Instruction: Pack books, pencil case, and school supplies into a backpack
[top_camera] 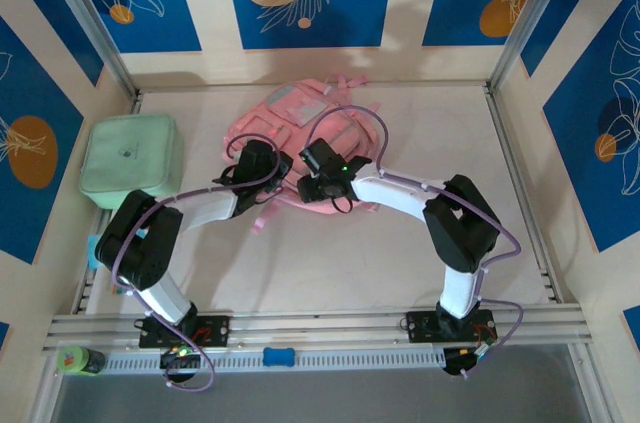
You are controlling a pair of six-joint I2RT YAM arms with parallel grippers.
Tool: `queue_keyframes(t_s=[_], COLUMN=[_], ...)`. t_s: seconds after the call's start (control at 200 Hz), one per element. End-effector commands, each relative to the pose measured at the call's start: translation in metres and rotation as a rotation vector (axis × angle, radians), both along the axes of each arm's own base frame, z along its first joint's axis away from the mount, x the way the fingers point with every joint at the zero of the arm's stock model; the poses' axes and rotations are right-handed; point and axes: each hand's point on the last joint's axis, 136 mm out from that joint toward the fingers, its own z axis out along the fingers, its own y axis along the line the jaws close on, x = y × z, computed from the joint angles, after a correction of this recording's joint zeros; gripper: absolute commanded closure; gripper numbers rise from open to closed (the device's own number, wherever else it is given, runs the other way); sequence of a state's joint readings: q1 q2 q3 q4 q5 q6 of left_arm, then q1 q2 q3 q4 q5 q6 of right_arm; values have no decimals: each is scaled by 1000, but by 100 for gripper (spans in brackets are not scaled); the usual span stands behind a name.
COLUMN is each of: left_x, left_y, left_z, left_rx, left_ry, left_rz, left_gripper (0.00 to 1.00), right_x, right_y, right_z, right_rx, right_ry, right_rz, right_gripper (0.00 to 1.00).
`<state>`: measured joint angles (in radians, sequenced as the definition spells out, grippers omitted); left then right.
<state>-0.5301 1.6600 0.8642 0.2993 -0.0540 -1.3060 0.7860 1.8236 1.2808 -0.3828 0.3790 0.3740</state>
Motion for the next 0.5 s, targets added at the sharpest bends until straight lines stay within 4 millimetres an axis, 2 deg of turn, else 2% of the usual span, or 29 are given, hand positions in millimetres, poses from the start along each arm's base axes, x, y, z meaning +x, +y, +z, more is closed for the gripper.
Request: queue_keyframes(t_s=[0.0,0.175,0.305,0.495], left_x=[11,14,15,14], left_y=[-13,-19,-21,-18], left_z=[16,15,17,19], left_rx=[-45,-78,-81,-75], left_ry=[-41,-35,-32,-33], left_rz=[-29,-34,-40,-33], left_gripper=[77,90,99,100], right_x=[15,18,16,31], right_y=[17,27,39,24], right_z=[11,5,7,11], right_rx=[24,18,7,-19], right_ry=[-70,-78,-126,-146], right_rz=[18,33,74,-3], right_gripper=[46,53,58,75])
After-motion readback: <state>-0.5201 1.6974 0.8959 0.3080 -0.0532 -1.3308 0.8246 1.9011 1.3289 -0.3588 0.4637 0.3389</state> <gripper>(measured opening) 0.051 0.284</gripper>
